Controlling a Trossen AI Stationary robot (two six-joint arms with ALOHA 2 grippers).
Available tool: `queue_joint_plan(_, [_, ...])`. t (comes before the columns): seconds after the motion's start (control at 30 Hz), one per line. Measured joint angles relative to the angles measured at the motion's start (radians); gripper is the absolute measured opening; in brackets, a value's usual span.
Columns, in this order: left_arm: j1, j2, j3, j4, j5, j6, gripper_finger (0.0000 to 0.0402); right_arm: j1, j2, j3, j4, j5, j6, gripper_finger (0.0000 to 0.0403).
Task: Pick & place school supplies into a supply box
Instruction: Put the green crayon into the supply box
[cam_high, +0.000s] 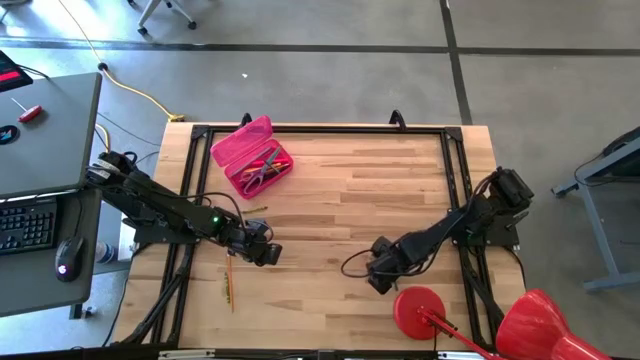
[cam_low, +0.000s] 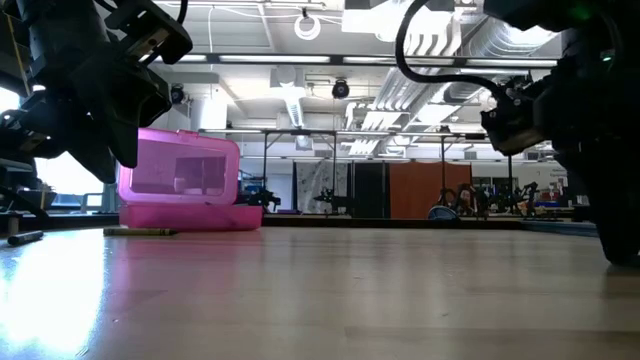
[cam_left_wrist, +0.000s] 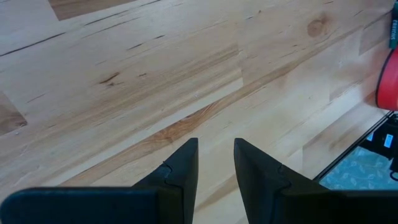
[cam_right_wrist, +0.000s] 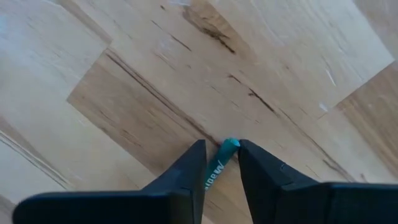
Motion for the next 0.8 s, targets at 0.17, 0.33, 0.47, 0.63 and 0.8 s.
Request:
queue_joint_plan(0.17, [0.000,0.000,0.000,0.000,0.000,0.000,0.0134,-0.001,0.001,-0.002,0.016,-0.010,-0.017,0.0034])
queue_joint_plan(0.33, [0.000,0.000,0.000,0.000,0.000,0.000,0.0134,-0.021,0.002,-0.001,0.096,-0.014,-0.109,0.0010])
queue_joint_plan(0.47, [0.000,0.000,0.000,0.000,0.000,0.000,0.0134,-0.069,0.004,-0.001,0.234,0.019,-0.205,0.0018])
queue_joint_plan(0.63, [0.000,0.000,0.000,0.000,0.000,0.000,0.0134,-0.197,0.004,-0.001,0.410,0.027,-0.439,0.0004])
queue_joint_plan(0.8, [0.000,0.000,0.000,0.000,0.000,0.000,0.0134,-0.396,0.000,-0.001,0.677,0.034,-0.706,0.0008])
